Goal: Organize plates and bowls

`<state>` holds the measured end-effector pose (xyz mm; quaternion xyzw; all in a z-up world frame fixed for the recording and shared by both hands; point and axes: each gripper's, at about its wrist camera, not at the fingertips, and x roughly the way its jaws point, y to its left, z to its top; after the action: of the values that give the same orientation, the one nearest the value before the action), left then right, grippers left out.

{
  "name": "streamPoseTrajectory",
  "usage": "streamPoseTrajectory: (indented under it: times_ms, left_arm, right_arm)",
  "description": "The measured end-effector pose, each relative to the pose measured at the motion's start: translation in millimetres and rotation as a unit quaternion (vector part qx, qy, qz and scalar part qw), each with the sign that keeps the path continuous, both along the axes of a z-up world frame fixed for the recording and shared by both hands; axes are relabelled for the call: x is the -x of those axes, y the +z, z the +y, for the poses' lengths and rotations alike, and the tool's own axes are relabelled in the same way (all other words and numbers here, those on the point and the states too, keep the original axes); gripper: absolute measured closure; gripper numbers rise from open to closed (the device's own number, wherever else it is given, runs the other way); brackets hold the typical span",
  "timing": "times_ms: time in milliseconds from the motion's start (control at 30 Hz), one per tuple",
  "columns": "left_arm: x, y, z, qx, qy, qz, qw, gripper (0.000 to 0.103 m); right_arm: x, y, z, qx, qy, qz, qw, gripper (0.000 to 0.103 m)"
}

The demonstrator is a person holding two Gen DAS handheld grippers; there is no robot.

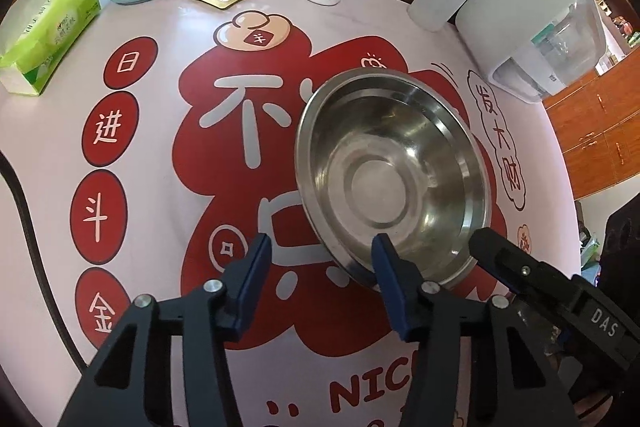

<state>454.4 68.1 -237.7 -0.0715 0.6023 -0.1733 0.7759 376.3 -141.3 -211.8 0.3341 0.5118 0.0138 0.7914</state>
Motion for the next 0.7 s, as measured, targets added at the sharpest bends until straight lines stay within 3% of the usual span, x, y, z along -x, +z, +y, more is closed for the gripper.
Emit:
streamPoseTrajectory:
  times_ms: [267,433,700]
  left_arm:
    - [-0.2,0.2,-6.0,0.012,-0.009,-0.008,0.9999,0.070]
    - [1.6,0.6,-8.1,0.017,-0.021,-0.014,0.9995,0.079]
    - [4.9,5.4,-3.7,0.021,-0.020,-0.019,0.9994,0.080]
  right_arm:
    - [-2.0,-2.8,-0.5,0.005,0.004,-0.002,1.000,0.084]
    - [-0.7,-4.4,-2.3,0.000,0.000,-0.006,1.000,0.089]
    - [1.0,-0.9,-1.3,-0.007,0.000,-0.010,1.000,0.089]
